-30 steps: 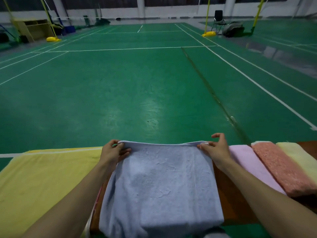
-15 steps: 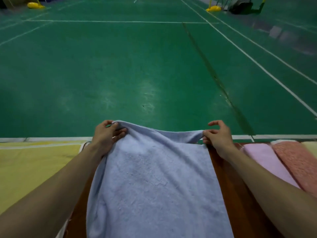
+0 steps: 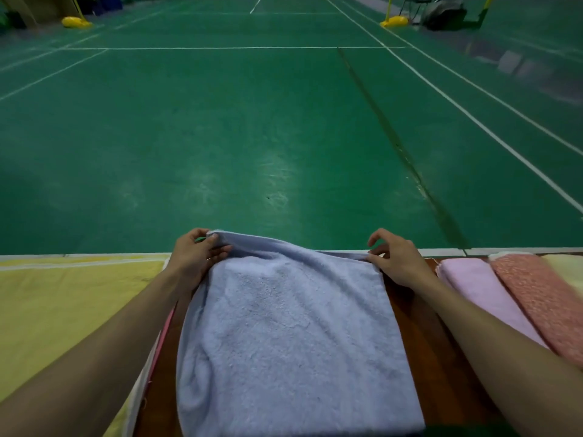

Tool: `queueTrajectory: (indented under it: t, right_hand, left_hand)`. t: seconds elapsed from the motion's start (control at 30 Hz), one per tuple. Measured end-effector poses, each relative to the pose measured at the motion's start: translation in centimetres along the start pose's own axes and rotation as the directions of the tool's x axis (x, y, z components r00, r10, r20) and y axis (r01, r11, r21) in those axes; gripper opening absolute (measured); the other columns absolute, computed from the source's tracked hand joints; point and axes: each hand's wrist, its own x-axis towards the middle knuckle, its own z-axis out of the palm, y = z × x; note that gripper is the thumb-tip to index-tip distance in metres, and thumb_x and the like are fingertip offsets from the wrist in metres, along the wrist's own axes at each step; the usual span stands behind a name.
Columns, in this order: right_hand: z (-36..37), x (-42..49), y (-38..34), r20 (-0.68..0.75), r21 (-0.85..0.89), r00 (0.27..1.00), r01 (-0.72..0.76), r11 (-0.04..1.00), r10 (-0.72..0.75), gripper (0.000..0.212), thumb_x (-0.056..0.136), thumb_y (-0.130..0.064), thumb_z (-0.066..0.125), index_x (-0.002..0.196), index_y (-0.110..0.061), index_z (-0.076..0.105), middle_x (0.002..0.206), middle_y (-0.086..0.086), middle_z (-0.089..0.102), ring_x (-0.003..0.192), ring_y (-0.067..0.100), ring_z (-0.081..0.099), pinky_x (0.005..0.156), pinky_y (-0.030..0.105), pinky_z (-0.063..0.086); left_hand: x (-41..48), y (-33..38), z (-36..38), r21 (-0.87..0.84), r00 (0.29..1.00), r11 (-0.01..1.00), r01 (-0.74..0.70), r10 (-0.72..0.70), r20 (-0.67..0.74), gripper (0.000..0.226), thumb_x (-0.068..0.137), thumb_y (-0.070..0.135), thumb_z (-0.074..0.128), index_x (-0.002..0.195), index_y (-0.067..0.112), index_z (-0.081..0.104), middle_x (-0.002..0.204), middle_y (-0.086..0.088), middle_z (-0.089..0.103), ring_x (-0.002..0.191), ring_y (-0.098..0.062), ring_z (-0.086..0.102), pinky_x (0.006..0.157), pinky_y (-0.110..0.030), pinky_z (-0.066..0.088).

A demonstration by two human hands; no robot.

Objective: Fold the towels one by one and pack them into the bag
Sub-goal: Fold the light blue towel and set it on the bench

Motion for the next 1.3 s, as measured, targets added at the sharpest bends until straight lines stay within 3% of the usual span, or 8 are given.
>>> queueTrajectory:
  t: [0.13,0.3,0.47,0.7,0.8,0.9,1.03,1.3]
  right_hand:
    - [-0.6,-0.3,0.2,0.076,0.002,0.997,0.015,1.0,-0.015,0.028,0.087,-0.022,0.073,0.106,-0.027,0.053,0.105,-0.001,0.071,0.086,0.015,0.065,0.077,0.025,0.044]
    - [-1.0,-0.4,0.4,0.111,0.008,0.994,0.008,1.0,-0.009,0.047,0.076,-0.023,0.084,0.109,-0.03,0.052,0.098,-0.006,0.069,0.075,0.008,0.06,0.063,0.013,0.04]
    - [-0.4,0.3,0.5,0.017,0.047,1.0,0.012,0.999,-0.013,0.041,0.072,-0.016,0.086,0.101,-0.024,0.058,0.089,-0.003,0.07,0.078,0.011,0.066,0.065,0.012,0.043]
    - [-0.4,0.0,0.8,-0.028,0.016,0.998,0.061,0.998,-0.06,0.028,0.082,-0.019,0.078,0.101,-0.023,0.059,0.089,-0.003,0.064,0.072,0.01,0.06,0.071,0.027,0.043]
    - [-1.0,-0.5,1.2,-0.057,0.052,0.996,0.066,0.996,-0.064,0.025,0.085,-0.019,0.076,0.101,-0.023,0.057,0.09,0.001,0.065,0.07,0.015,0.062,0.064,0.024,0.044]
    - [-2.0,-1.4,0.8,-0.083,0.115,0.994,0.077,0.99,-0.068,0.018,0.09,-0.015,0.07,0.1,-0.018,0.055,0.07,-0.001,0.066,0.042,0.013,0.054,0.045,0.013,0.042]
    - [-3.3,-2.6,-0.2,-0.13,0.277,0.991,0.068,0.959,-0.032,0.016,0.094,-0.006,0.062,0.103,-0.012,0.051,0.049,0.002,0.059,0.033,0.022,0.051,0.036,0.025,0.042]
    - [-3.9,-5.2,-2.8,-0.081,0.595,0.988,-0.061,0.802,0.135,0.03,0.09,0.007,0.062,0.106,-0.012,0.045,0.094,0.026,0.057,0.043,0.025,0.063,0.036,0.027,0.046]
  left_hand:
    - [-0.1,0.0,-0.3,0.019,1.0,1.0,0.011,-0.011,0.007,0.012,0.098,0.001,0.049,0.087,0.006,0.051,0.077,-0.016,0.06,0.057,-0.013,0.068,0.058,-0.021,0.058]
    - [-0.3,0.0,-0.4,0.021,1.0,1.0,0.016,-0.016,0.017,0.01,0.097,0.0,0.049,0.089,0.006,0.051,0.077,-0.017,0.061,0.057,-0.013,0.068,0.06,-0.021,0.058]
    - [-0.3,-0.1,-0.9,0.028,1.0,0.999,0.022,-0.022,0.017,0.01,0.097,0.001,0.05,0.089,0.006,0.052,0.08,-0.018,0.062,0.058,-0.014,0.067,0.06,-0.021,0.058]
    - [-0.8,0.4,-1.0,0.044,0.999,0.999,0.026,-0.027,0.026,0.006,0.097,0.002,0.05,0.092,0.005,0.052,0.08,-0.016,0.062,0.062,-0.016,0.068,0.062,-0.024,0.06]
    - [-1.1,0.8,-1.1,0.052,0.999,0.999,0.008,-0.01,0.042,0.006,0.097,0.001,0.05,0.092,0.004,0.052,0.082,-0.017,0.062,0.061,-0.016,0.068,0.06,-0.024,0.059]
    - [-1.8,1.2,-1.1,0.075,0.997,0.997,-0.014,0.009,0.072,0.006,0.097,0.001,0.049,0.092,0.003,0.053,0.083,-0.017,0.062,0.06,-0.015,0.068,0.059,-0.023,0.058]
    - [-3.1,2.0,-0.8,0.059,0.995,0.997,-0.05,0.045,0.084,0.01,0.097,-0.002,0.048,0.088,0.002,0.052,0.078,-0.018,0.06,0.054,-0.014,0.067,0.056,-0.022,0.057]
    - [-5.5,3.1,-2.0,-0.022,0.995,0.997,-0.076,0.077,0.066,0.013,0.096,-0.003,0.048,0.086,0.002,0.052,0.076,-0.019,0.059,0.054,-0.015,0.067,0.057,-0.023,0.058]
